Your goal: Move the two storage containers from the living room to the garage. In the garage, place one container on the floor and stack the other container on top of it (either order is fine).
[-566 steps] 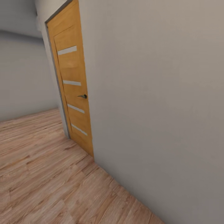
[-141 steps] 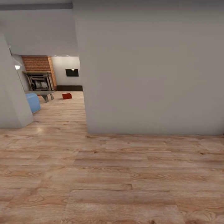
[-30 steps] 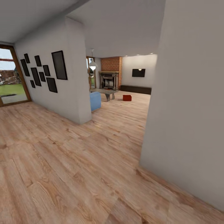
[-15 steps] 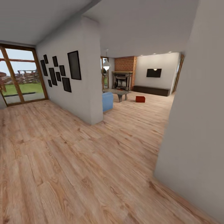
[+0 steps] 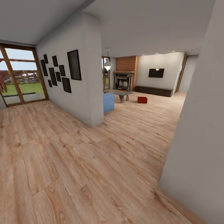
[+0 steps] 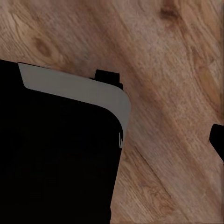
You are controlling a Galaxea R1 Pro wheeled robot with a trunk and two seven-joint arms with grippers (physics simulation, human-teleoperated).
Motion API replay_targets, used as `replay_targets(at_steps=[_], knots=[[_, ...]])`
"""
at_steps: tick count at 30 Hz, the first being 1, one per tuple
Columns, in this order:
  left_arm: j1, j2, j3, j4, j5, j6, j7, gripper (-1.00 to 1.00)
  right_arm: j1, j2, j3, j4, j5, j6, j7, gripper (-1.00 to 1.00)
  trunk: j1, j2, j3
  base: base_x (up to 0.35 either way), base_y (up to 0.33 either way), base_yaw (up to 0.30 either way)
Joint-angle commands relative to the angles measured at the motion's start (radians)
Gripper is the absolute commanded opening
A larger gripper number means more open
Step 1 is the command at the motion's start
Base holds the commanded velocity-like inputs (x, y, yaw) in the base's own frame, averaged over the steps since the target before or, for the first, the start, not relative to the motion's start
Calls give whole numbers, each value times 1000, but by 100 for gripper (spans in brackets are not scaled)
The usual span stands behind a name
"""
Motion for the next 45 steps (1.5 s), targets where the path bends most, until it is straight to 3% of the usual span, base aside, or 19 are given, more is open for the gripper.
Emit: replay_targets(at_steps=[1, 45], knots=[[0, 0, 2, -1, 2, -1, 1, 100, 0, 1, 8, 3, -10, -4, 6, 100, 1, 0, -1, 320, 0, 1], [0, 0, 2, -1, 3, -1, 1, 100, 0, 1, 6, 3, -10, -3, 5, 100, 1, 0, -1, 320, 0, 0]])
